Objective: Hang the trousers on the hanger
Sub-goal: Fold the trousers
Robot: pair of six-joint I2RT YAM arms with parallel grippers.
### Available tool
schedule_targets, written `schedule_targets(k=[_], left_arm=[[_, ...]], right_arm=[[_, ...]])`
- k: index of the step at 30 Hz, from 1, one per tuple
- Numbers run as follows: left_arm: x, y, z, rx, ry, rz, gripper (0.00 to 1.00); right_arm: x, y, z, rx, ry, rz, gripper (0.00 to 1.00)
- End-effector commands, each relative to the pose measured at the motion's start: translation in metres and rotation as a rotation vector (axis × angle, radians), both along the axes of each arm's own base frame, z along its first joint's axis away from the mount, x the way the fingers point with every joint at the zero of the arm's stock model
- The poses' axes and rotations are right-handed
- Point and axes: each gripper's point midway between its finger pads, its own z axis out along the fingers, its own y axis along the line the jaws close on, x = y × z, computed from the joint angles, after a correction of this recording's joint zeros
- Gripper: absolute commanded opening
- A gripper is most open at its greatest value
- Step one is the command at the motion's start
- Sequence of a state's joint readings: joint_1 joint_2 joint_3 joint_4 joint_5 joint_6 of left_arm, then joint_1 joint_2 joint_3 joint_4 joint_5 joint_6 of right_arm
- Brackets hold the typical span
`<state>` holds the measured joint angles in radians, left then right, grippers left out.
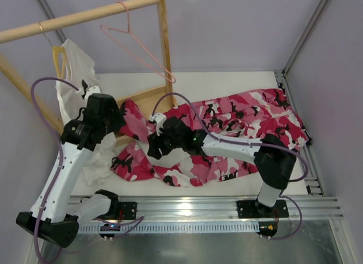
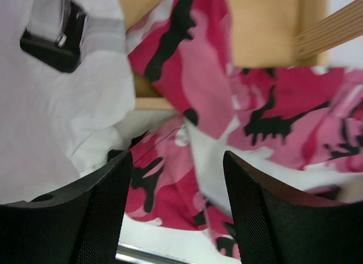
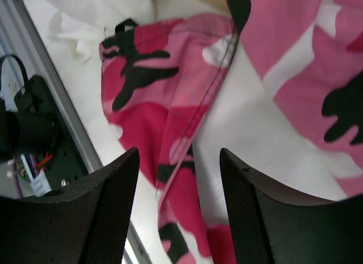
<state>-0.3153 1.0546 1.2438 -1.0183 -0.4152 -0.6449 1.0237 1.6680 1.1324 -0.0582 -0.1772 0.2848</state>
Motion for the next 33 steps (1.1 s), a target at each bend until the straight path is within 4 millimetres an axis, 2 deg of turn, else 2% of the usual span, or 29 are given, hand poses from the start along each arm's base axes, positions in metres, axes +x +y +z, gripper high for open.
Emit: schedule_targets(k=[1,2,3,5,6,8,9,14,16,19,23,25,26,27,28,29,30,31,32,33], left_arm=[[0.005,-0.016,0.065,-0.104,-0.183,-0.077,0.66],[0.002,-0.019,0.083,-0.133,-0.234,-0.096,0.68],[-0.001,-0.025,0.092,-0.164,-0.256,-0.129,0.69],[-0.005,-0.029,0.103,-0.190,-0.294,-0.154,0.75],[-0.010,-0.030,0.112,-0.207,-0.321,-0.167,0.77],[-0.015,-0.031,0.118,-0.222,-0.344,-0.177,0.77],[-0.019,-0.033,0.120,-0.236,-0.356,-0.191,0.77],[-0.031,-0.038,0.123,-0.287,-0.391,-0.218,0.78],[-0.036,-0.034,0.124,-0.284,-0.413,-0.208,0.78],[-0.041,-0.026,0.126,-0.273,-0.437,-0.183,0.78],[-0.044,-0.023,0.125,-0.269,-0.442,-0.173,0.78],[-0.044,-0.023,0.123,-0.265,-0.436,-0.171,0.78],[-0.044,-0.022,0.122,-0.260,-0.433,-0.167,0.78],[-0.044,-0.021,0.121,-0.258,-0.432,-0.165,0.78],[-0.043,-0.022,0.120,-0.258,-0.429,-0.166,0.79],[-0.043,-0.021,0.119,-0.257,-0.426,-0.162,0.78],[-0.042,-0.021,0.116,-0.254,-0.420,-0.157,0.78],[-0.041,-0.020,0.113,-0.250,-0.413,-0.147,0.78],[-0.040,-0.018,0.111,-0.244,-0.406,-0.135,0.79],[-0.038,-0.015,0.106,-0.231,-0.394,-0.118,0.78]], right_arm=[[0.025,0.040,0.003,0.052,0.003,-0.039,0.62],[0.032,0.051,-0.008,0.042,0.015,-0.042,0.63],[0.034,0.058,-0.012,0.041,0.023,-0.040,0.63],[0.044,0.068,-0.017,0.042,0.032,-0.067,0.63],[0.050,0.067,-0.033,0.011,0.032,-0.103,0.63],[0.058,0.071,-0.039,0.019,0.028,-0.134,0.63],[0.058,0.072,-0.050,0.007,0.038,-0.140,0.63],[0.053,0.074,-0.082,-0.032,0.100,-0.154,0.60],[0.043,0.080,-0.091,-0.033,0.112,-0.129,0.59],[0.028,0.089,-0.098,-0.031,0.108,-0.099,0.57],[0.017,0.096,-0.107,-0.049,0.103,-0.099,0.53],[0.019,0.096,-0.112,-0.065,0.101,-0.115,0.50],[0.023,0.094,-0.114,-0.077,0.092,-0.132,0.38],[0.025,0.093,-0.114,-0.085,0.075,-0.131,0.26],[0.027,0.092,-0.111,-0.087,0.057,-0.134,0.25],[0.029,0.095,-0.098,-0.070,0.034,-0.122,0.11],[0.040,0.091,-0.089,-0.085,-0.022,-0.151,0.05],[0.046,0.091,-0.078,-0.089,-0.060,-0.159,0.04],[0.055,0.094,-0.057,-0.077,-0.126,-0.153,0.04],[0.059,0.088,-0.037,-0.090,-0.158,-0.155,0.04]])
